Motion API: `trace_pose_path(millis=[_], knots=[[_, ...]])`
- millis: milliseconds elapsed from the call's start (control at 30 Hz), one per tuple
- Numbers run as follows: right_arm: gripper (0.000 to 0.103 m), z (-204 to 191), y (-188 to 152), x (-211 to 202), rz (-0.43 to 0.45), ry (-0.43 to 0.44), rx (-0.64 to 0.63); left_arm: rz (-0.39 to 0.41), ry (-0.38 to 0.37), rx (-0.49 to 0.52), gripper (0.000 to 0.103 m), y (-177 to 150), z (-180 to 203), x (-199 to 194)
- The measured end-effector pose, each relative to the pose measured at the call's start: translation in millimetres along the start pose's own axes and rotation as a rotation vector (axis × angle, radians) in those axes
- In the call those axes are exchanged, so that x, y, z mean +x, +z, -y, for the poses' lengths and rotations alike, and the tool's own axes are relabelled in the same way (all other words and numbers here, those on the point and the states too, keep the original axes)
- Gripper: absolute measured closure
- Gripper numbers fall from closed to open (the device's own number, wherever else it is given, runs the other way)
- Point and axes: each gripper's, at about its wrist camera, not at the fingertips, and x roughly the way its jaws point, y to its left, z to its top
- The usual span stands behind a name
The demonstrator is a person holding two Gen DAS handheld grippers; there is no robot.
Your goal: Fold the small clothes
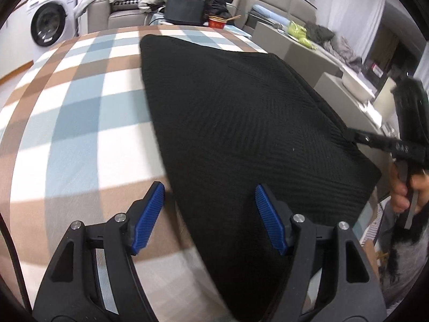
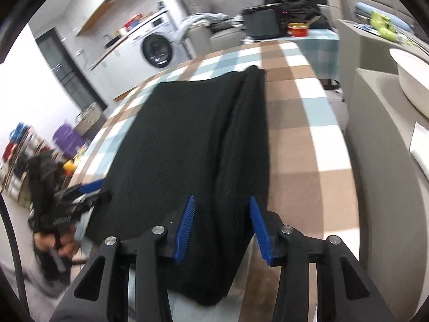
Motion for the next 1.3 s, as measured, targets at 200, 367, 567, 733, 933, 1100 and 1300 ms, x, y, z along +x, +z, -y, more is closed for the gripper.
trace_pose_path(millis=[200, 367, 567, 733, 933, 1100, 1300], knots=[[0.066, 0.3, 13.7, 27.7, -0.038, 0.042, -0.004, -0.004, 0.023, 0.001, 0.067, 13.5, 2.2, 9.9], [0.075, -5.0, 14.3, 36.7, -0.06, 0.055, -0.022, 0.015, 0.013, -0.017, 0.074, 10.9, -9.0, 5.7], [0.075, -39.2, 17.4, 58.5, -0.066, 0.088, -0.034, 0.037, 0.071, -0.086, 0.074, 0.8, -52.5, -15.1], [0.075, -80.2, 26.8, 89.2, -0.092, 0.157, -0.04, 0.066, 0.131, -0.183, 0.071, -9.2, -100.1, -33.8], [0.068, -89.7, 26.4, 93.5, -0.105, 0.197, -0.063, 0.082, 0.194, -0.232, 0.056, -17.7, -115.2, -50.8], [0.066, -72.3, 8.6, 61.3, -0.067, 0.249, -0.015, 0.131, 0.208, -0.198, 0.047, -21.4, -96.5, -71.2], [0.07, -84.9, -9.9, 57.9, -0.104, 0.348, -0.014, 0.151, 0.033, -0.099, 0.032, -22.4, -49.4, -72.8]])
